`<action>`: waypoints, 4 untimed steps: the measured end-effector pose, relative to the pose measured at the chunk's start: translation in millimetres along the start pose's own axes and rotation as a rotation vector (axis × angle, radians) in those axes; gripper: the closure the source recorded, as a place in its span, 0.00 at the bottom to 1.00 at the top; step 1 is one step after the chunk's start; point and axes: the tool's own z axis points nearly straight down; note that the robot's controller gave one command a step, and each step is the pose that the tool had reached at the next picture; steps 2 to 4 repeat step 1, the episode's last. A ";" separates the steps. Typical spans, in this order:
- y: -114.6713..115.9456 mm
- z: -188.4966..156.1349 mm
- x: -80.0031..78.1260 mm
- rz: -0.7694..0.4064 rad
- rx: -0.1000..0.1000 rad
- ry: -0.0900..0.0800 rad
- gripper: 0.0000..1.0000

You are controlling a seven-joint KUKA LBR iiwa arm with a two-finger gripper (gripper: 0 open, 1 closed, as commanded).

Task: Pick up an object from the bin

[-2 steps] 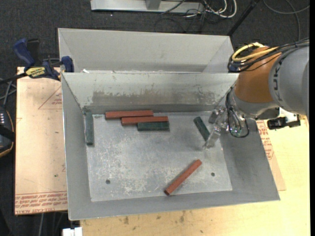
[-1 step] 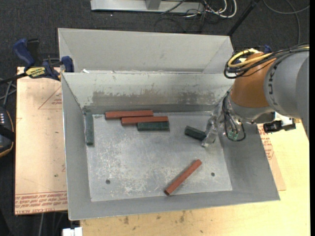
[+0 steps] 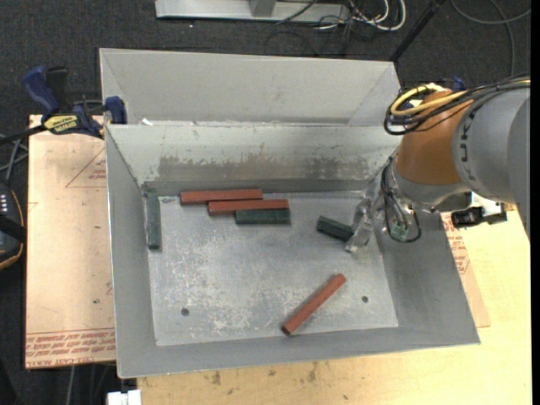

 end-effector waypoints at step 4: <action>-0.3 -3.4 1.1 0.000 0.001 0.003 1.00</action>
Offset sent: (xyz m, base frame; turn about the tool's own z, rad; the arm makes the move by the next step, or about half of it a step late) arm 0.0002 0.0001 0.0780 0.0000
